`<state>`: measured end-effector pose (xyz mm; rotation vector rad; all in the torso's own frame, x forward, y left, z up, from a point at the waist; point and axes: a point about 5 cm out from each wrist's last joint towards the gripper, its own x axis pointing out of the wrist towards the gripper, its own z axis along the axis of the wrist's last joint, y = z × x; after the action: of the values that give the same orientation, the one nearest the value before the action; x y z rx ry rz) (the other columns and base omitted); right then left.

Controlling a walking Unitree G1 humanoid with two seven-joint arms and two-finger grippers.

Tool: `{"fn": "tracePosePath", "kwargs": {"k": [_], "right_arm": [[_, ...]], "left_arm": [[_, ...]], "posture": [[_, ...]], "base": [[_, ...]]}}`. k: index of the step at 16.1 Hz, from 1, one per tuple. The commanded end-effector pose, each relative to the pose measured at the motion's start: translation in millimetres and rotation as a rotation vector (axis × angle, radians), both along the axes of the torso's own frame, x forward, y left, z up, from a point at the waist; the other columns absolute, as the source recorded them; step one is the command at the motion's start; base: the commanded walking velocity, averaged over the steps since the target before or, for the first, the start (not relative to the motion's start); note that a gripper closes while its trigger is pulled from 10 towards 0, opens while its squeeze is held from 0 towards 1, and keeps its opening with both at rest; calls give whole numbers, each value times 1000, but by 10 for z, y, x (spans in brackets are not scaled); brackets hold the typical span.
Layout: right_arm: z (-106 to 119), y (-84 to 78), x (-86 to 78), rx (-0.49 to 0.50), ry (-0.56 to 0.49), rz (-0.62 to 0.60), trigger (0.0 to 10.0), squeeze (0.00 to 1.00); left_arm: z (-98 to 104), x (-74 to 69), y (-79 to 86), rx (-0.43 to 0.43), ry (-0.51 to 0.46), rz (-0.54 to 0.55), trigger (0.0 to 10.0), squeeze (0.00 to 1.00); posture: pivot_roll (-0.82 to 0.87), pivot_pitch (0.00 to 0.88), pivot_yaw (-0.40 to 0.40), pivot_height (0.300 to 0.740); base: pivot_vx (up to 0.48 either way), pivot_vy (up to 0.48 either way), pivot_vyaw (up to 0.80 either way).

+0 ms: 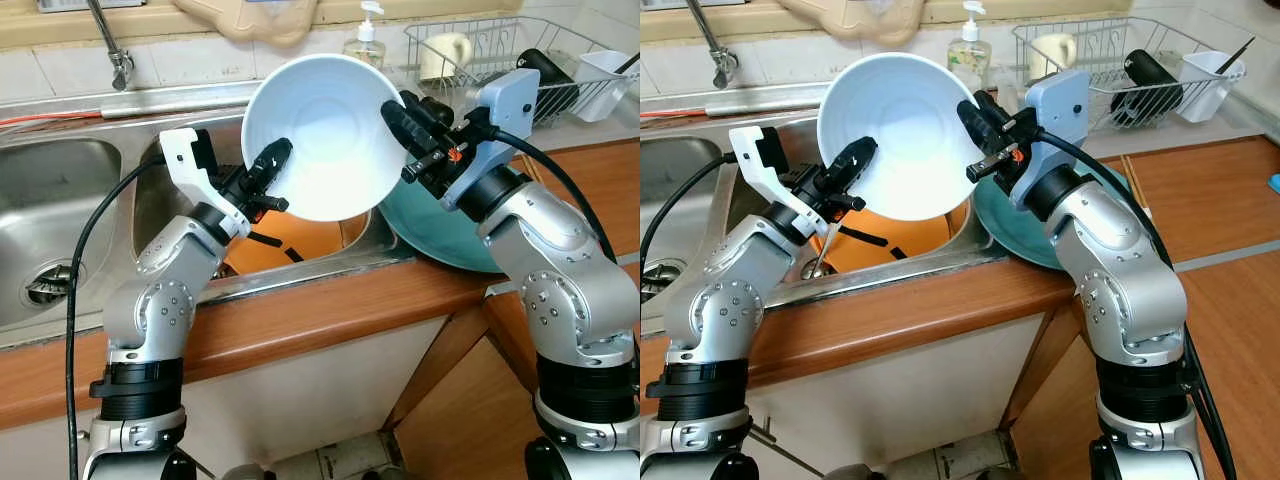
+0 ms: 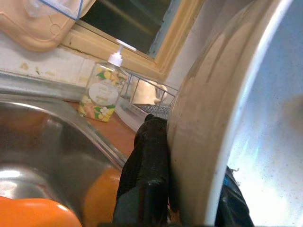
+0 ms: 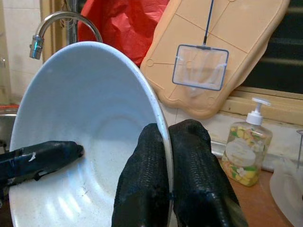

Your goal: Kitchen organization

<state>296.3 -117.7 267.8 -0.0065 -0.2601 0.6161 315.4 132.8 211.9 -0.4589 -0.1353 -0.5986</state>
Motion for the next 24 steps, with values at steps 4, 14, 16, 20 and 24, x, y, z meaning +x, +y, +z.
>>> {"fn": "tracePosePath", "kwargs": {"k": [4,14,16,20,24], "right_arm": [[77,-79,27,6,-41,-58,10000,1000],[-325,-15,-97,-279,146,79,10000,0],[-390,20,-182,-303,211,179,10000,0],[-507,34,-300,-396,266,261,10000,0],[-544,34,-358,-426,290,295,10000,0]], "left_arm": [[184,68,119,-17,-72,102,0,0],[-112,391,516,488,37,462,0,0],[-326,477,490,679,112,444,0,0],[-556,545,471,825,226,388,0,0],[-671,553,436,879,273,315,4902,0]], "posture": [[-47,0,16,740],[-55,0,14,740],[-58,0,15,740],[-64,0,19,740],[-65,0,24,740]], "base": [[0,0,0],[0,0,0],[0,0,0],[0,0,0],[0,0,0]]}}
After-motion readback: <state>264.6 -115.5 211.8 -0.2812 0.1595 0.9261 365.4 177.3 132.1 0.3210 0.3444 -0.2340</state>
